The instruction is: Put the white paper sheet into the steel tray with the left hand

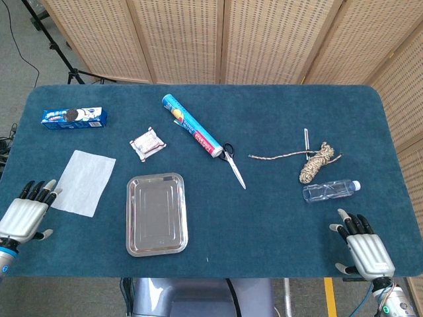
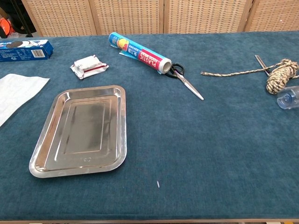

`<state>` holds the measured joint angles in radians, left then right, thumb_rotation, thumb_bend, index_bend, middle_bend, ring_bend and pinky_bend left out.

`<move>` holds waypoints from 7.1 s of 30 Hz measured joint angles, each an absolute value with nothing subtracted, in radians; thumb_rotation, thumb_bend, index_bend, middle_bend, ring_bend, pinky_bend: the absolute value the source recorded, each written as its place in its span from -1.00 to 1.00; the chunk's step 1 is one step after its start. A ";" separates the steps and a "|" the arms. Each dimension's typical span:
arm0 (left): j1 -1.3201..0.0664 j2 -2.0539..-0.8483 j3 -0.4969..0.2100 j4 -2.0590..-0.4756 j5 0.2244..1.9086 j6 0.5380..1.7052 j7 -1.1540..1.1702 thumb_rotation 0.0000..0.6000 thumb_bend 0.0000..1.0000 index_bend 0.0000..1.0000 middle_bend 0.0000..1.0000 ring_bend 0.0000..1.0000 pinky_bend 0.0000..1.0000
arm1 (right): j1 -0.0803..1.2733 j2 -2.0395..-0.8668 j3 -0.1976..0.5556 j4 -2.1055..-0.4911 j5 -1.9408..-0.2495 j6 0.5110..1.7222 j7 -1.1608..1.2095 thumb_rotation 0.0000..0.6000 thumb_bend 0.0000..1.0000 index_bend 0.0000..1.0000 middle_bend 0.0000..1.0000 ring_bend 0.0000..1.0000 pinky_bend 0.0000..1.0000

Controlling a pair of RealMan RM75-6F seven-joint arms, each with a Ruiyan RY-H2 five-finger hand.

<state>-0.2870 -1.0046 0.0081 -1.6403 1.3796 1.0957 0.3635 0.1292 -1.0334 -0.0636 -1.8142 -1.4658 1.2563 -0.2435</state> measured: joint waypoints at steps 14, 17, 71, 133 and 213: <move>-0.304 -1.010 0.021 -1.586 1.329 1.045 0.372 0.72 -0.46 -0.45 -1.00 -1.00 -1.00 | 0.126 -1.036 -0.061 -1.805 -1.478 1.269 -0.227 1.00 -1.00 -0.54 -1.00 -1.00 -1.00; -0.305 -1.016 0.027 -1.564 1.325 1.043 0.377 0.74 -0.42 -0.45 -1.00 -1.00 -1.00 | 0.125 -1.037 -0.060 -1.803 -1.480 1.272 -0.225 1.00 -1.00 -0.54 -1.00 -1.00 -1.00; -0.355 -1.273 0.042 -1.151 1.400 1.007 0.251 1.00 -0.27 -0.45 -1.00 -1.00 -1.00 | 0.113 -1.047 -0.053 -1.788 -1.509 1.308 -0.202 1.00 -1.00 -0.54 -1.00 -1.00 -1.00; -0.339 -1.504 0.068 -0.745 1.522 1.151 0.231 1.00 -0.26 -0.45 -1.00 -1.00 -1.00 | 0.104 -1.053 -0.044 -1.778 -1.521 1.331 -0.188 1.00 -1.00 -0.54 -1.00 -1.00 -1.00; -0.403 -1.467 -0.070 -0.921 1.537 1.355 0.361 1.00 0.13 0.44 -0.77 -1.00 -1.00 | 0.100 -1.044 -0.042 -1.780 -1.530 1.338 -0.169 1.00 -1.00 -0.54 -1.00 -1.00 -1.00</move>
